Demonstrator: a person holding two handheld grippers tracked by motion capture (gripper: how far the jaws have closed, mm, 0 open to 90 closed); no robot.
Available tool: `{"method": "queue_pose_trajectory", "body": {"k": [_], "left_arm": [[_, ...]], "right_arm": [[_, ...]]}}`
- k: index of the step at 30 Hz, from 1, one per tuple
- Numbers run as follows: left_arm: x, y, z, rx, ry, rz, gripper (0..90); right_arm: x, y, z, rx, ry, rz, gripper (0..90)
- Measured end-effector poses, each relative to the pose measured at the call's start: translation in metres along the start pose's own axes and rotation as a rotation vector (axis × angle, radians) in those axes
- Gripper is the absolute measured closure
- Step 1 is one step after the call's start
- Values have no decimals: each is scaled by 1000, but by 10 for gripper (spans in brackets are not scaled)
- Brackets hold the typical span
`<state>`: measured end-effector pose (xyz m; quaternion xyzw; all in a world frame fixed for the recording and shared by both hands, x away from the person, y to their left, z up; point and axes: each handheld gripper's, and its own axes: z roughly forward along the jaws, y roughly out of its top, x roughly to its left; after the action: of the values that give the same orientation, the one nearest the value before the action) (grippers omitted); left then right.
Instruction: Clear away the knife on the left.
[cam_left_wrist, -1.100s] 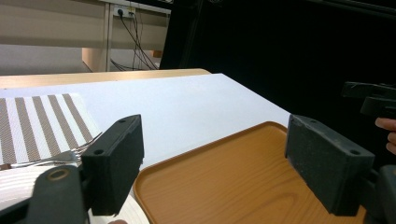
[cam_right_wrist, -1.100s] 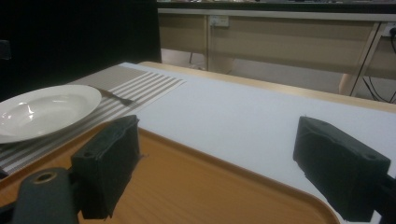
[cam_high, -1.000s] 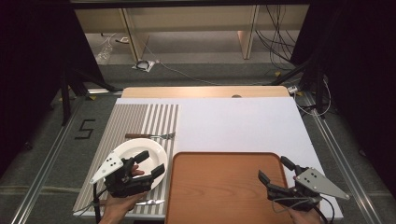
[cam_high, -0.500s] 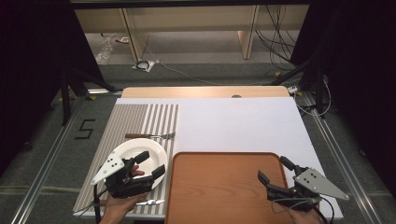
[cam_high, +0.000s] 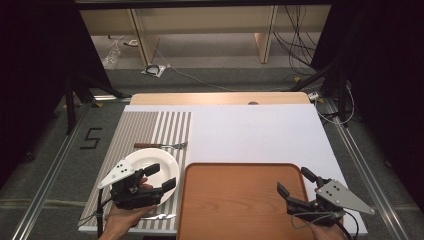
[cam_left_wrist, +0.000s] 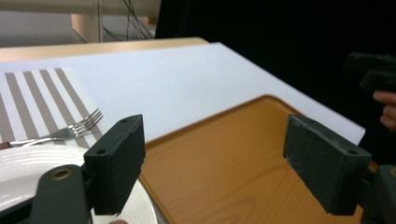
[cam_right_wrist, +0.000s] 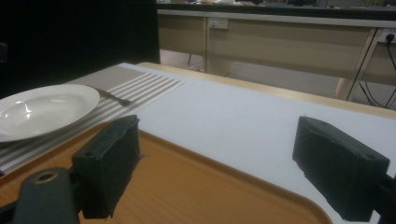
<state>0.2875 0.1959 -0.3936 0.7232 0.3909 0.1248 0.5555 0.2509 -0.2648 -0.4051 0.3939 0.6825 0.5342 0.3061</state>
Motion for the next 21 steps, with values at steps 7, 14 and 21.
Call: {"method": "queue_pose_trajectory", "body": {"k": [7,14,21], "left_arm": [[8,-2,-3,100,-3,30,219],[11,-1,-10,196,-9,81,222],[18,-2,-17,238,-2,90,222]], "right_arm": [[0,0,0,6,-2,2,161],[0,0,1,8,3,-2,161],[1,0,2,11,9,-3,161]]}}
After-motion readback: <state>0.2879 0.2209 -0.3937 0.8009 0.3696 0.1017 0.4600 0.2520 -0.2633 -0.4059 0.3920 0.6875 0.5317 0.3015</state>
